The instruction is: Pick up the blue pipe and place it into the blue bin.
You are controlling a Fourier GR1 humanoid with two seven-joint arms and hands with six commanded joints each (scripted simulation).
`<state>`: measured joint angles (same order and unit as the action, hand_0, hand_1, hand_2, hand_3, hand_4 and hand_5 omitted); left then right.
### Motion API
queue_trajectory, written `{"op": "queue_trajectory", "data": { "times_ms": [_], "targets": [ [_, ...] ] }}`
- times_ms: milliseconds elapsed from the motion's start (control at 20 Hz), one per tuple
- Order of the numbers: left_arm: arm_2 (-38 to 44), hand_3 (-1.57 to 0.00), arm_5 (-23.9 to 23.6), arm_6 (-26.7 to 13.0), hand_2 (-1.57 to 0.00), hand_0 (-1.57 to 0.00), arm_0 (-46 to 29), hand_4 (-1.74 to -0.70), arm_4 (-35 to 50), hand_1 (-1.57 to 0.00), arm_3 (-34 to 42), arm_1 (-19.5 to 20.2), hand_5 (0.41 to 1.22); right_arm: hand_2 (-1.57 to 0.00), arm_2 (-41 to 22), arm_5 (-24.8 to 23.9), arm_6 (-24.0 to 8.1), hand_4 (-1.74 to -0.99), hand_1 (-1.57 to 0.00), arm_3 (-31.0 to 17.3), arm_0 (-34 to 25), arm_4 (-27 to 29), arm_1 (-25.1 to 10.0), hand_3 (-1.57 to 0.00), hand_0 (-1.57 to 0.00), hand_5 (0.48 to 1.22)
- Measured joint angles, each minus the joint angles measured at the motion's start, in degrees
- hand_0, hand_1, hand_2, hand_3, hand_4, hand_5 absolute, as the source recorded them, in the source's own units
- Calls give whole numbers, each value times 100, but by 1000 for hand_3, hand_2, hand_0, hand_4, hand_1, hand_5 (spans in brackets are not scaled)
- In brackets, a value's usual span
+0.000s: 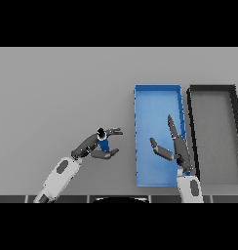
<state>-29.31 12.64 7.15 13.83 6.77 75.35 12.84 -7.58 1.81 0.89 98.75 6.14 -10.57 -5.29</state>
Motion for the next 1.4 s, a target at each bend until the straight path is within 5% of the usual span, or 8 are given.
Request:
{"op": "queue_trajectory", "data": {
  "times_ms": [150, 400, 750, 1250, 1400],
  "targets": [
    [-23, -1009, -24, 11, -1035, -888, -43, -1526, 79, -999, -51, -196, 988, 1, 0, -18, 9, -1195, 1, -45, -24, -2, 31, 1, 1, 604],
    [-255, -1317, -85, 426, -1395, -1347, -151, -1665, -147, -1384, 41, -224, 1144, 1, 25, -1, 11, -1190, 1, 16, -45, 26, -12, 1, 1, 600],
    [-187, -1454, -368, 448, -1534, -1524, -70, -1725, 9, -1532, 724, -366, 1205, 1, -8, 10, 93, -1180, 1, -33, 26, -38, -24, 1, 1, 604],
    [-399, -1496, -338, -337, -1567, -1566, 116, -1739, 48, -1567, 1549, -336, 1219, 1, 70, -30, 342, -1127, 1, -46, 71, -65, -108, 1, 1, 605],
    [-382, -1495, -326, -472, -1569, -1568, 110, -1740, 73, -1569, 1599, -292, 1219, 1, 66, -60, 313, -1178, 1, -5, 144, -48, -59, 1, 1, 605]
  ]
}}
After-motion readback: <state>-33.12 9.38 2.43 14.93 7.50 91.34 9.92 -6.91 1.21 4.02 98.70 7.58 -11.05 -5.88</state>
